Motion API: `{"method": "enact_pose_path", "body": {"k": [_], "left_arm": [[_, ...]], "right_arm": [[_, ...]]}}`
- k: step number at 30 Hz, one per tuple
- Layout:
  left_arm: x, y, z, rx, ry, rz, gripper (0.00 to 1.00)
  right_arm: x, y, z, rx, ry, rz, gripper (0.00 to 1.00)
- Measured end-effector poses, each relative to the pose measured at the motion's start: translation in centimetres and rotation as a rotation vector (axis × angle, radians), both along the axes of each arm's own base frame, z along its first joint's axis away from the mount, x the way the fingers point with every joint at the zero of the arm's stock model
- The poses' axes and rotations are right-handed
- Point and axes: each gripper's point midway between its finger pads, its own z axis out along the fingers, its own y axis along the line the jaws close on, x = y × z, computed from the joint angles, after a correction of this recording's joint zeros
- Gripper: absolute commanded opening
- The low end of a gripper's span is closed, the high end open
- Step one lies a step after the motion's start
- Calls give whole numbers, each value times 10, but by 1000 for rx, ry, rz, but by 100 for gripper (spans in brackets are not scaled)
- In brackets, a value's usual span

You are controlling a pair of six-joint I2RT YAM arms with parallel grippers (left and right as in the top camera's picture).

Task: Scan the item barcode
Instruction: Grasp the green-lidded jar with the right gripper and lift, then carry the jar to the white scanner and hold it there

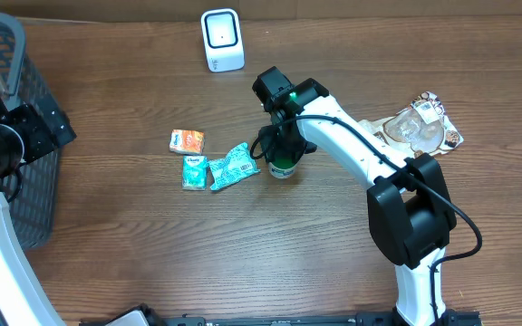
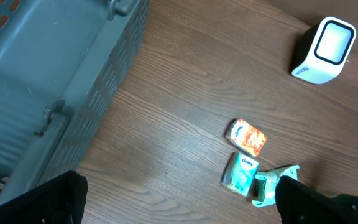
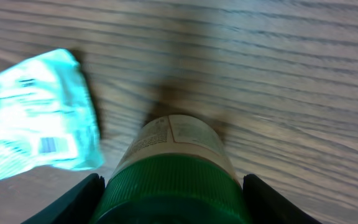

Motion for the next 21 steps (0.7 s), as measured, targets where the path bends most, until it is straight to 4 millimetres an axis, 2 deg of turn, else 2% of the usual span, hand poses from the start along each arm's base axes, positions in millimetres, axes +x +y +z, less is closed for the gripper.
{"method": "enact_pose_path", "body": {"k": [6,11,15,21], "left_arm": [[0,0,0,0,0,0,100],[0,0,0,0,0,0,100],[0,0,0,0,0,0,100],[0,0,0,0,0,0,99]], "right_arm": [[4,28,26,164,7,108,53],[-4,43,51,390,55,256,53],[-9,43,90,612,49,371,53],[-5,27,155,902,-46,456,53]]}}
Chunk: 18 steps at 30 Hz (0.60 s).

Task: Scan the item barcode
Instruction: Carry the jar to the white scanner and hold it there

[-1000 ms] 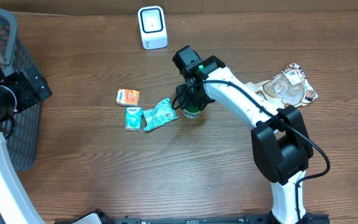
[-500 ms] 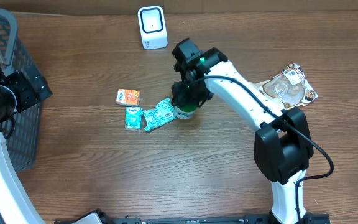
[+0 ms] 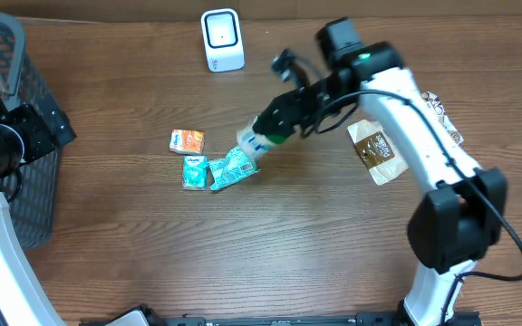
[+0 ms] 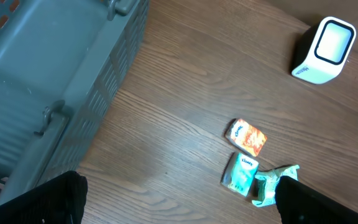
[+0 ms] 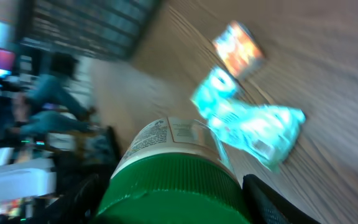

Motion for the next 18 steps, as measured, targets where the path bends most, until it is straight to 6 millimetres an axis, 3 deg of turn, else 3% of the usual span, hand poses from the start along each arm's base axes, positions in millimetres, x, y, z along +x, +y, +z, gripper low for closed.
{"method": "enact_pose_path", "body": {"k": [5,18], "left_arm": [[0,0,0,0,0,0,99],[0,0,0,0,0,0,100]], "right_arm": [[8,-16,28,163,-12,-2,50],[11,-36,72,410,-4,3,51]]}}
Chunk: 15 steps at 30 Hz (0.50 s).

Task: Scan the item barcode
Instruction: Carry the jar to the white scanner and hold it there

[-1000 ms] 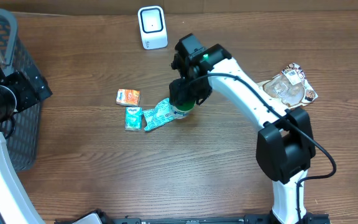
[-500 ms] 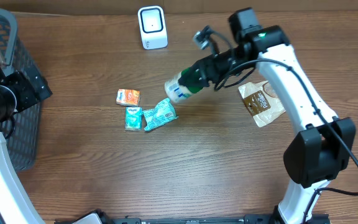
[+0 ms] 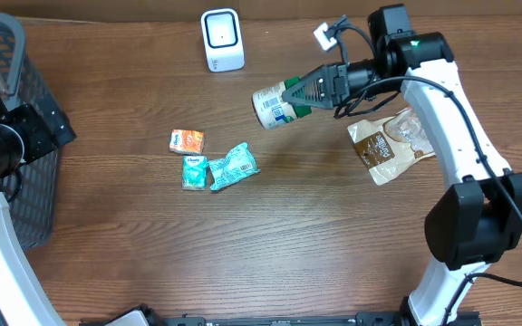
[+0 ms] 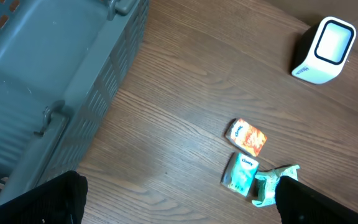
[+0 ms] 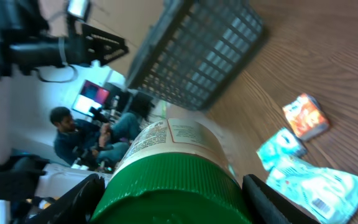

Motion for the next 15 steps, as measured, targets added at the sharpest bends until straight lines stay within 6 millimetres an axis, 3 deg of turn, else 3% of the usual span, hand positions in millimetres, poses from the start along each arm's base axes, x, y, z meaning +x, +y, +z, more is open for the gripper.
{"method": "enact_pose_path", "body": {"k": [7,15], "left_arm": [[0,0,0,0,0,0,99],[0,0,0,0,0,0,100]], "right_arm": [[-1,-20,30,84,-24,-28,51],[3,-32,34,91,-23,-57,51]]}}
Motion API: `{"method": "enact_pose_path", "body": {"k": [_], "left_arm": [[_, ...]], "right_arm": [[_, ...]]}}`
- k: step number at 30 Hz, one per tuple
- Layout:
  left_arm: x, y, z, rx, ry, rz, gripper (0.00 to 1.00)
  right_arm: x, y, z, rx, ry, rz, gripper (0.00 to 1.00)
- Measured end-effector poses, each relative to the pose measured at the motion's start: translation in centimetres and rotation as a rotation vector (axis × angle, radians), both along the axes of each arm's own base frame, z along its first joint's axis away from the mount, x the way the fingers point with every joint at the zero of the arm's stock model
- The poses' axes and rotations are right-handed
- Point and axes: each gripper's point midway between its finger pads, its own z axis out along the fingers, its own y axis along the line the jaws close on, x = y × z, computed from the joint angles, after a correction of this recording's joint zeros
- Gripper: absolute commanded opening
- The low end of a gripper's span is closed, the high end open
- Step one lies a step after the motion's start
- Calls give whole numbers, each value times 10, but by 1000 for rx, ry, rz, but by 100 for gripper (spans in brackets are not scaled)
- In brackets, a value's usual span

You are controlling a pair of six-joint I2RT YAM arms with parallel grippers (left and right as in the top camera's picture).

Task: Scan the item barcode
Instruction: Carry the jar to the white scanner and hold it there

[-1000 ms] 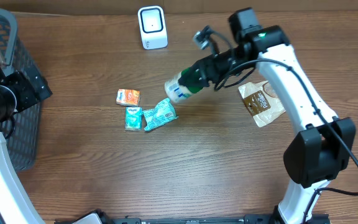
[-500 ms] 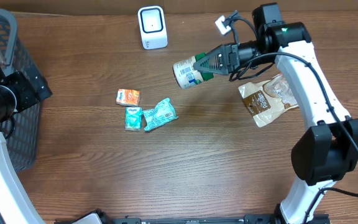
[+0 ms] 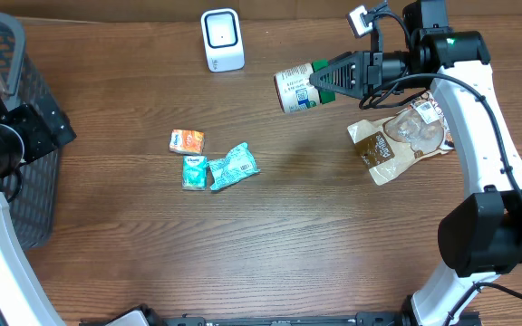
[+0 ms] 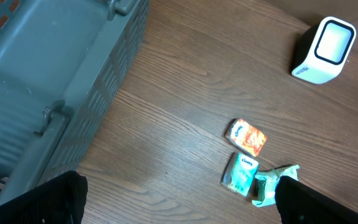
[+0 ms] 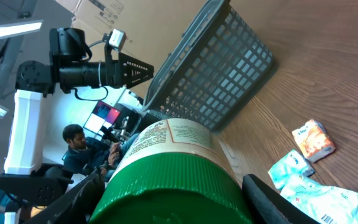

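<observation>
A white jar with a green lid [image 3: 299,85] hangs sideways in the air, base pointing left toward the white barcode scanner [image 3: 221,40] at the table's back edge. My right gripper [image 3: 338,76] is shut on the jar's green lid [image 5: 173,190]. The scanner [image 4: 324,50] also shows in the left wrist view. My left gripper [image 4: 179,208] hovers beside the grey basket [image 4: 36,74], its jaws wide apart and open with nothing between them.
An orange packet [image 3: 187,141], a teal packet [image 3: 194,171] and a crumpled teal wrapper [image 3: 233,166] lie left of centre. A brown and clear pouch [image 3: 401,138] lies at the right. The grey basket [image 3: 12,136] stands at the left edge.
My right gripper has carried the jar a little to the right and further back, still sideways. The left arm has not moved.
My right gripper was shut on the jar's lid while it stood upright beside the teal wrapper. Then the jar was off the table and tilted. Then it was held sideways right of the scanner, and now sits slightly further right and back.
</observation>
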Motion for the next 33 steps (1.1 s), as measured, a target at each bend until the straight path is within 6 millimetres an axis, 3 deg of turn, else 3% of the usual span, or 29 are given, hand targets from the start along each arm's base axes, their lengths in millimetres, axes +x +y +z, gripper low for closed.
{"method": "enact_pose_path", "body": {"k": [5,11,18,21,28,33], "left_arm": [[0,0,0,0,0,0,100],[0,0,0,0,0,0,100],[0,0,0,0,0,0,100],[0,0,0,0,0,0,100],[0,0,0,0,0,0,100],[0,0,0,0,0,0,99]], "right_arm": [[2,2,-11,-63,-6,-15,51],[12,18,-44,-272,-90,-44,48],[57,52,-85,-659,-306,-237,47],[82,66,-83,-791,-479,-362,47],[133,103,-50,-871,-933,-546,47],[175,112,-56,-904,-1164,-613,48]]}}
